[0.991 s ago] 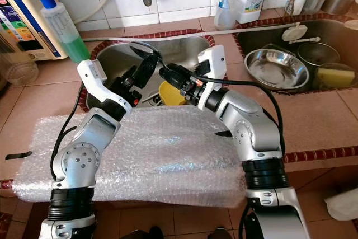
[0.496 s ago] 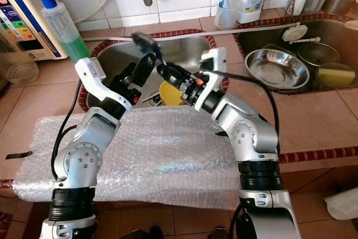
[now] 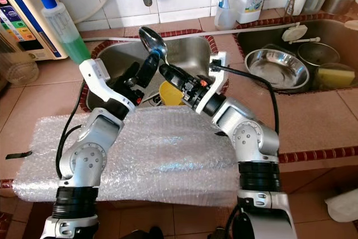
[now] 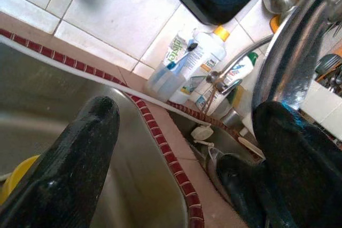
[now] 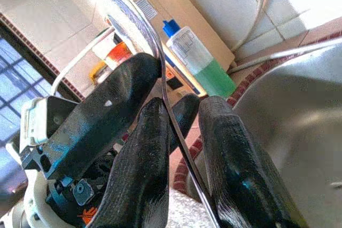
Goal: Kitchen organization
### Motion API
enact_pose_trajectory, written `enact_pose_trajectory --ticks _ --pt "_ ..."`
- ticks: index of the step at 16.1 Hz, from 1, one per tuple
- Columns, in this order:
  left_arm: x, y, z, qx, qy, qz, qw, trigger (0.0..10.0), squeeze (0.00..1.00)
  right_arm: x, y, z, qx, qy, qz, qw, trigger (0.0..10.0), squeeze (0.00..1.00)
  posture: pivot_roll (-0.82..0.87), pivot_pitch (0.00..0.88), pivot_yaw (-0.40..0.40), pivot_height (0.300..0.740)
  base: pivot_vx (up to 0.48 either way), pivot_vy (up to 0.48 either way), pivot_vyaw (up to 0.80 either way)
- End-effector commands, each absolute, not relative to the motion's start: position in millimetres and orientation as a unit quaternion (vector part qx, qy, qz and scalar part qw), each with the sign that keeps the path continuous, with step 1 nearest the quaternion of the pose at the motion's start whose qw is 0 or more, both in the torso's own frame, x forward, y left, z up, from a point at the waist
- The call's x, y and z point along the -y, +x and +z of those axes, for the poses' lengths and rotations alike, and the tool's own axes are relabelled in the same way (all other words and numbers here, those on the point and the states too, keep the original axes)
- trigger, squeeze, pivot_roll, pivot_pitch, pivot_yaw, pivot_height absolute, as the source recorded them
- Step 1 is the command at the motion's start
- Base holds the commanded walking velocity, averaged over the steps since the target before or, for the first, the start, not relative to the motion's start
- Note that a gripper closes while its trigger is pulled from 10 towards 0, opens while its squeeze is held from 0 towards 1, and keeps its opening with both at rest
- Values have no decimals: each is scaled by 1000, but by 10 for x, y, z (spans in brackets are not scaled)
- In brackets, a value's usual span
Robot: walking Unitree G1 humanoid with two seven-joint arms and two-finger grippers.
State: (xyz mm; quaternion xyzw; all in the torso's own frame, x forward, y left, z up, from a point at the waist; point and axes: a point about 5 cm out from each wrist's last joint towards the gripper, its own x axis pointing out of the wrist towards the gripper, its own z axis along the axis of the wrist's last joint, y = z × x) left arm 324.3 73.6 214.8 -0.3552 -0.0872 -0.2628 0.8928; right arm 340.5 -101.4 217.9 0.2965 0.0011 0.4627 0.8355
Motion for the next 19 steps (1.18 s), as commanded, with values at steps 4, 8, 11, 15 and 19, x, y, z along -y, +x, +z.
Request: enact_pose_trajectory --ticks 4,8,11,15,19 --pt "-595 3244 2342 122 -361 -296 876 10000 0 961 3436 1999 -43 356 436 825 10000 0 -291 190 140 740 0 0 0" --pt "-555 3224 2357 121 -367 -312 868 9961 0 930 3427 1949 -53 352 436 827 10000 0 -289 196 142 740 0 0 0" --pt "-487 3187 2325 110 -362 -336 863 10000 0 884 3393 1948 -59 350 455 817 10000 0 -291 195 143 740 0 0 0" --pt "-447 3178 2325 108 -360 -346 860 10000 0 769 3370 1935 -79 358 474 800 10000 0 -292 198 138 740 0 0 0" --pt "-491 3204 2319 111 -368 -332 862 0 0 742 3343 1905 -88 357 481 796 10000 0 -290 198 140 740 0 0 0"
